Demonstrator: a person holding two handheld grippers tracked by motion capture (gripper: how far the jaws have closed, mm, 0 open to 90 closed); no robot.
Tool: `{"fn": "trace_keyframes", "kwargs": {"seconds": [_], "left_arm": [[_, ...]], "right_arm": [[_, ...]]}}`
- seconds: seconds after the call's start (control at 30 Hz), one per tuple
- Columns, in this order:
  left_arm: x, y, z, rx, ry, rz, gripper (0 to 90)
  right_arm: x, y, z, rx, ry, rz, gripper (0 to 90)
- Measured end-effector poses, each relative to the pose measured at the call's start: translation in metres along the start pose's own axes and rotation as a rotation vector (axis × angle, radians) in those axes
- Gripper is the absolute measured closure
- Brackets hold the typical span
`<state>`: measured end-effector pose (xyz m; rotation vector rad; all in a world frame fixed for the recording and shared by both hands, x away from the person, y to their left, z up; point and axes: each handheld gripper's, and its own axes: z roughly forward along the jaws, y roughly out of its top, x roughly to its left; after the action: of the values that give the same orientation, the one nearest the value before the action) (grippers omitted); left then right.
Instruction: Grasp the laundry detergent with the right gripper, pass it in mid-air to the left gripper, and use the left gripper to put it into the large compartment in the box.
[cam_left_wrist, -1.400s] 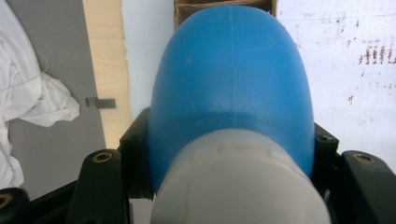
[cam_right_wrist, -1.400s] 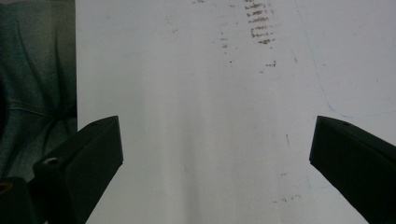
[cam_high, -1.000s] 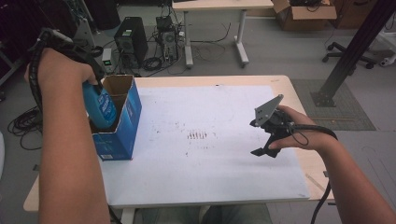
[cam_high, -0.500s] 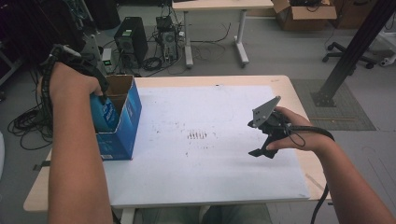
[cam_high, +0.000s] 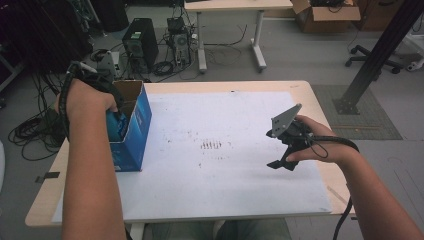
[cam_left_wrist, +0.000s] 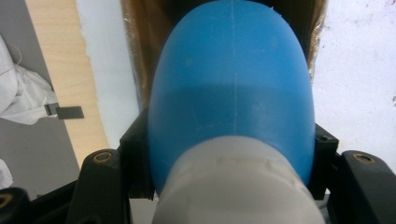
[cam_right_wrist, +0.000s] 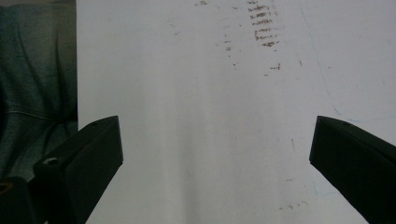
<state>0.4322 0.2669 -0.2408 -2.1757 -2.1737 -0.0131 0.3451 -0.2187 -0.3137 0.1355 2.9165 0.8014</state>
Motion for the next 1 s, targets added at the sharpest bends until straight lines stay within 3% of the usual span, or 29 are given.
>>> {"fn": "trace_keyframes", "kwargs": {"seconds": [0.43,1.0], "left_arm": [[0.001,0.001,0.029,0.027,-0.003,-0.003,38.3],[0.002,0.003,0.05,0.042,-0.003,0.01,38.3]], "right_arm": [[0.001,-0.001,0.004,0.0,0.006,0.001,2.8],[0.002,0.002,0.006,-0.001,0.013,-0.006,2.9]]}}
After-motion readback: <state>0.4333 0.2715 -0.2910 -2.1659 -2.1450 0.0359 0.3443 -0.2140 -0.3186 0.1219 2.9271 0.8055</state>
